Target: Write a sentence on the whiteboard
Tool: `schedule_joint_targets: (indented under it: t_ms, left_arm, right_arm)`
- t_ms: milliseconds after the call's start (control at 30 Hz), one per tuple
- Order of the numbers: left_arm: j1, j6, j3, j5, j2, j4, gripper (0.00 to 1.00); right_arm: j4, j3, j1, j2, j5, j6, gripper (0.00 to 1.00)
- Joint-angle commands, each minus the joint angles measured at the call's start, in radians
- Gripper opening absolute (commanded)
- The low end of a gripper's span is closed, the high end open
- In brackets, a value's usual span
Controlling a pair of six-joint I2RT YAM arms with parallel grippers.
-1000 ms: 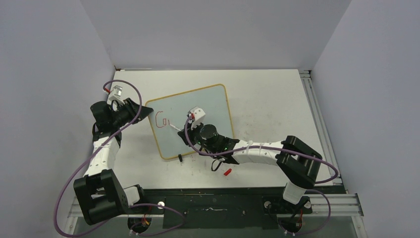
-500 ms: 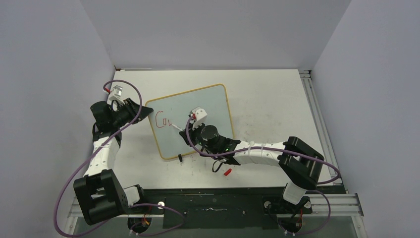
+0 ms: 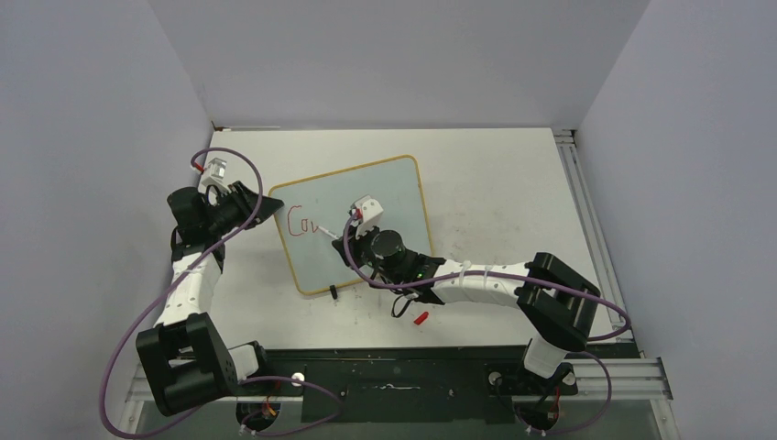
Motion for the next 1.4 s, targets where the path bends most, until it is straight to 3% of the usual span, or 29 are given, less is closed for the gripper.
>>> schedule_joint_targets:
  t_ms: [0, 567, 1367]
  left_arm:
    - [0.002, 0.012, 0.025, 0.017, 0.000, 0.011, 0.29]
    - [0.003, 0.010, 0.025, 0.018, 0.002, 0.012, 0.29]
    - [0.006, 0.007, 0.024, 0.022, 0.002, 0.016, 0.29]
  right_arm:
    - [0.026, 0.049, -0.008, -0.029, 0.041, -0.017, 0.05]
    - [0.037, 0.069, -0.016, -0.008, 0.027, -0.019, 0.05]
    - [0.037, -0.033, 0.002, -0.032, 0.028, 0.021, 0.05]
